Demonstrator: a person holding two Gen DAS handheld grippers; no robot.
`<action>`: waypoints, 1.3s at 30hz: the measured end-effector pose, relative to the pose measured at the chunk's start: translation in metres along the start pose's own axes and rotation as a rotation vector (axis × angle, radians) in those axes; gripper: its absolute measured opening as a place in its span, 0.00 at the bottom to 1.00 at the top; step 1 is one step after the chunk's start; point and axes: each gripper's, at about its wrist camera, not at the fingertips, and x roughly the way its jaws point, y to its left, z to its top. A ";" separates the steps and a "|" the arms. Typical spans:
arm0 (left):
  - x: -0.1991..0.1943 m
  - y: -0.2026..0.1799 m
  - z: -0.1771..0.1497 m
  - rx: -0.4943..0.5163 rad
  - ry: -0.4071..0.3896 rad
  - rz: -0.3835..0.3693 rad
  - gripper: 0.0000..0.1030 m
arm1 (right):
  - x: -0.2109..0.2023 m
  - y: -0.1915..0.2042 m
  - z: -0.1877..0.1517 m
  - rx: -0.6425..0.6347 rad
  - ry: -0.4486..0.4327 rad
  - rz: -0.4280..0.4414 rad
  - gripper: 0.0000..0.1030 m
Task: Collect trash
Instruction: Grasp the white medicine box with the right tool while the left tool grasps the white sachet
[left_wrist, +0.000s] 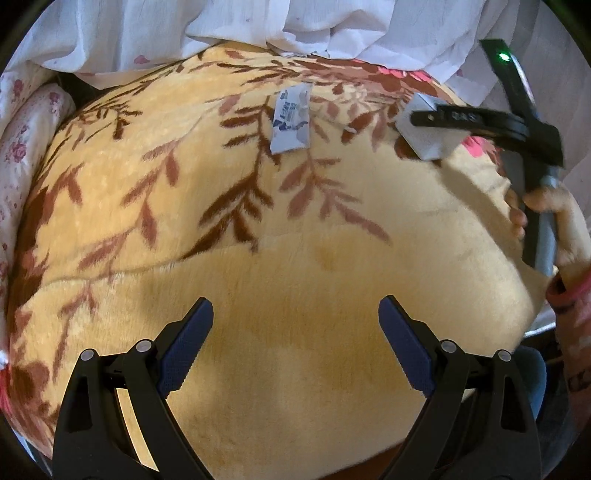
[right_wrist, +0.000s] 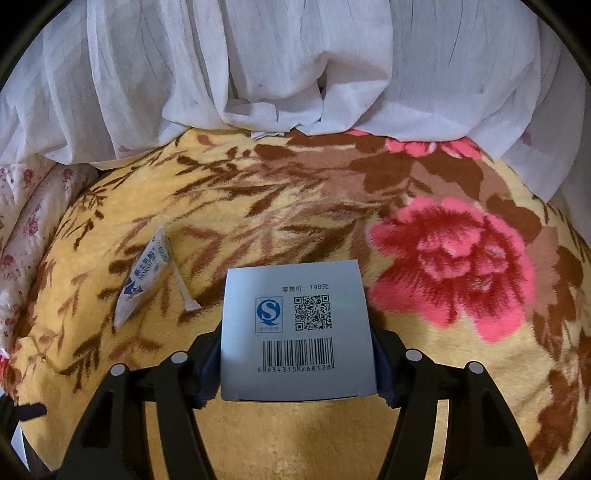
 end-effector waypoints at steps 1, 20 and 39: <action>0.004 0.001 0.006 -0.012 -0.006 0.004 0.86 | -0.003 0.000 -0.001 0.000 -0.002 0.004 0.62; 0.078 0.004 0.129 -0.068 -0.034 0.067 0.86 | -0.033 -0.004 -0.015 -0.013 -0.040 0.069 0.62; 0.118 0.007 0.157 -0.004 -0.048 0.125 0.45 | -0.030 -0.003 -0.013 -0.022 -0.053 0.089 0.62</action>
